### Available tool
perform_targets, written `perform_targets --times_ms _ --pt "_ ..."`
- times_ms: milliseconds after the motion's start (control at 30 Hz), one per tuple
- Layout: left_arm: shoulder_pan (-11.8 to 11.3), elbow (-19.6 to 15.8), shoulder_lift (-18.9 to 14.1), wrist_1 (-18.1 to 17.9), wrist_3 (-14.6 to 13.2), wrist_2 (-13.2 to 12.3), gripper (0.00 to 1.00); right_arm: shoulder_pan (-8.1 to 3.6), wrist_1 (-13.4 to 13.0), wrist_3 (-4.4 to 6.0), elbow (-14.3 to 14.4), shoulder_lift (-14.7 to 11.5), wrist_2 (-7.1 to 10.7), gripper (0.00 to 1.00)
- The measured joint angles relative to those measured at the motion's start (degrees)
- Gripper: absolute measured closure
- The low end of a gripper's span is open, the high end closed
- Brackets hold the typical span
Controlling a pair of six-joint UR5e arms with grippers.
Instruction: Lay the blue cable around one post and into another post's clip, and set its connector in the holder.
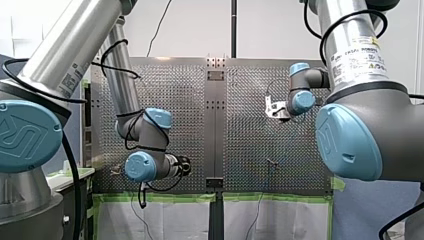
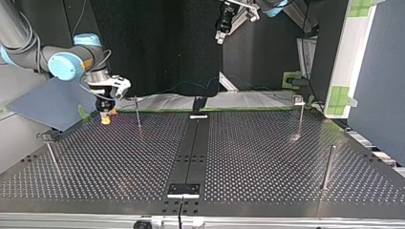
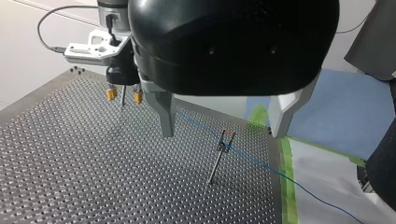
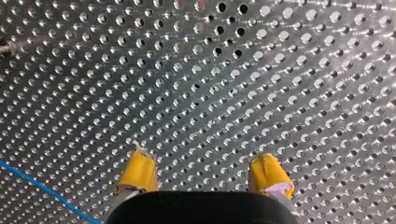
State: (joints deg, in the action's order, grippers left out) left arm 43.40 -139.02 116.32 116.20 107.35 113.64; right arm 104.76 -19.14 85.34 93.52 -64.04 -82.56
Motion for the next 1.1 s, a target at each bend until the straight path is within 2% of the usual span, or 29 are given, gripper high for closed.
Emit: perform_targets --times_ms 100,267,367,533,667,833,1100 --pt "-0.1 0.0 0.0 -0.2 0.6 -0.2 0.01 0.54 -0.6 0.52 0.7 0.0 -0.60 0.00" --pt "-0.5 0.5 0.1 -1.4 2.4 -1.8 0.01 2.08 -2.9 2.59 3.1 0.0 -2.13 0.00" --pt "-0.6 1.6 0.1 -1.6 3.2 -3.1 0.01 2.89 -4.5 3.30 4.7 0.1 -2.65 0.00" --pt "-0.8 3.6 0.5 -1.6 3.6 -5.3 0.01 4.18 -7.2 3.58 7.4 0.1 -3.44 0.00" --pt "-0.8 5.4 1.8 -0.6 3.8 -7.1 0.01 4.64 -9.3 3.61 8.9 0.1 -3.62 0.00" --pt "-0.7 7.6 3.9 0.9 4.0 -8.8 0.01 4.70 -11.9 3.62 9.2 0.0 -3.61 0.00" --pt "0.4 11.6 8.0 2.4 6.9 -10.9 0.01 4.33 -15.3 3.65 8.7 0.0 -3.42 0.00"
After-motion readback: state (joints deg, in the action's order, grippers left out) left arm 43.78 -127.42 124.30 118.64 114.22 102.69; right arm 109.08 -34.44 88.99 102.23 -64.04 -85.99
